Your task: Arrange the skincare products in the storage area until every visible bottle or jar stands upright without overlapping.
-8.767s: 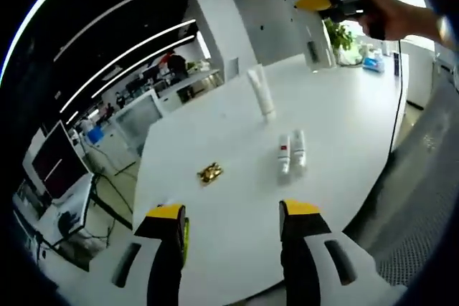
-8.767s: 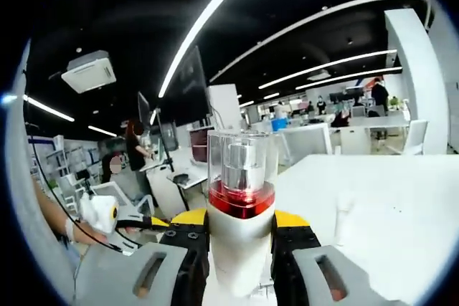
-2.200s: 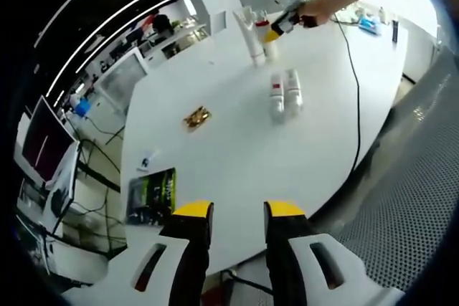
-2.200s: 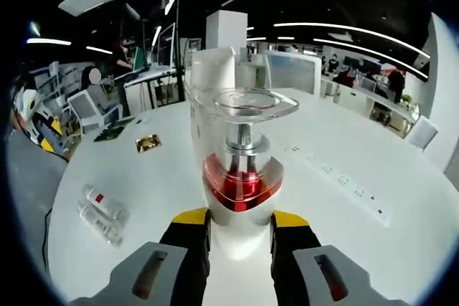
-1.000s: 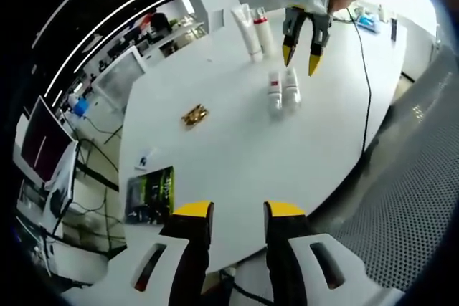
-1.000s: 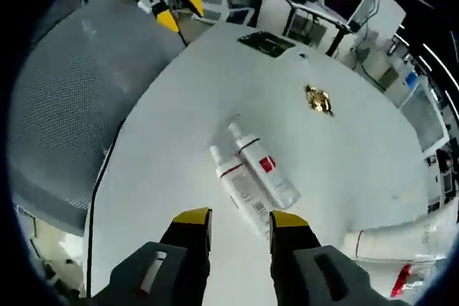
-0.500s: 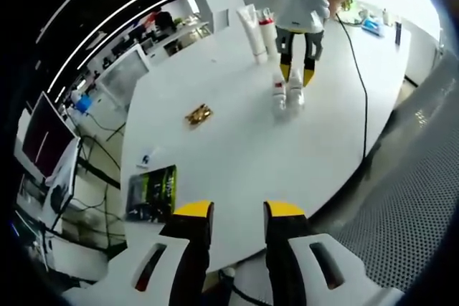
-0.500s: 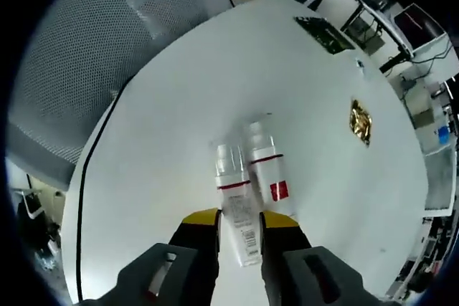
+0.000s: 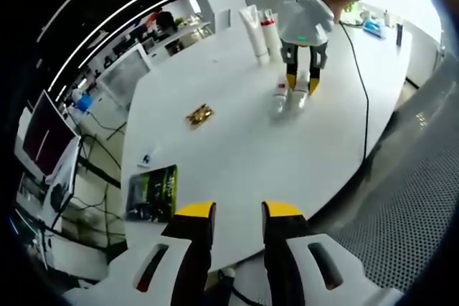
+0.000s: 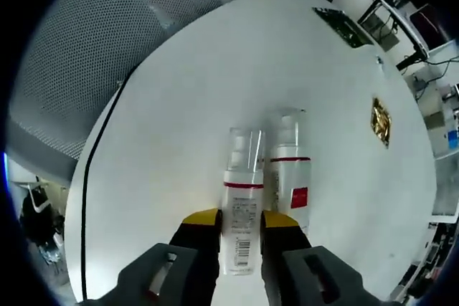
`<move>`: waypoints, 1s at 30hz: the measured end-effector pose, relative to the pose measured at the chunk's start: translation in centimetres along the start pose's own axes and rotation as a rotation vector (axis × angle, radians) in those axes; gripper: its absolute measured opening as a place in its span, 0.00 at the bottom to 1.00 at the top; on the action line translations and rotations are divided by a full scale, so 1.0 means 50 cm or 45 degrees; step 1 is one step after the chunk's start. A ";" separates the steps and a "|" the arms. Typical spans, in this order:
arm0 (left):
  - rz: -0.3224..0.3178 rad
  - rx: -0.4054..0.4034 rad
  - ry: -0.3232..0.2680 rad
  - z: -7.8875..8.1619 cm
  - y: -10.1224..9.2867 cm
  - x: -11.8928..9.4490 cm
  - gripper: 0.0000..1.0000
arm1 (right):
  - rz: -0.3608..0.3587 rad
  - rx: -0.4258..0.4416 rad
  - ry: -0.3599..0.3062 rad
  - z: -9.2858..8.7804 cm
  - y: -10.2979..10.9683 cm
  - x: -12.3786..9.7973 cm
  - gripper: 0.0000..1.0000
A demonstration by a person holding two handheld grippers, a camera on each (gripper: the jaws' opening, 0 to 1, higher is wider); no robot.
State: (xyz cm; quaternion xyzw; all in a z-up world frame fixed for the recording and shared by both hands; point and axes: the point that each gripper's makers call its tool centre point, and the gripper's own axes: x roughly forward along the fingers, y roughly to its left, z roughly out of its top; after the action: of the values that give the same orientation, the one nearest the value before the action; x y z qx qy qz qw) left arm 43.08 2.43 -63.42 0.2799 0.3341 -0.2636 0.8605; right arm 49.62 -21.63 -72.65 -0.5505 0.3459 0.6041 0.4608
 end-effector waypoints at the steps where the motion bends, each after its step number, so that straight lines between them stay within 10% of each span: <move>1: 0.000 0.000 0.001 0.000 0.000 0.000 0.32 | 0.001 0.000 -0.009 0.003 0.002 0.000 0.13; 14: 0.002 0.002 -0.006 0.003 0.001 0.000 0.33 | -0.190 0.258 -0.218 0.052 0.051 -0.077 0.13; 20: 0.004 0.010 -0.016 0.007 0.000 -0.002 0.34 | -0.333 0.659 -0.598 0.111 0.069 -0.175 0.13; 30: 0.029 0.043 -0.056 0.025 0.003 -0.008 0.33 | -0.467 0.959 -1.217 0.241 0.107 -0.317 0.13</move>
State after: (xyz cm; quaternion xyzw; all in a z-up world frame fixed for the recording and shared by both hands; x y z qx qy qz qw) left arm 43.49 1.82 -62.31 0.2925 0.3075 -0.2654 0.8657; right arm 39.93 -15.06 -55.67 -0.0703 0.1909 0.5313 0.8224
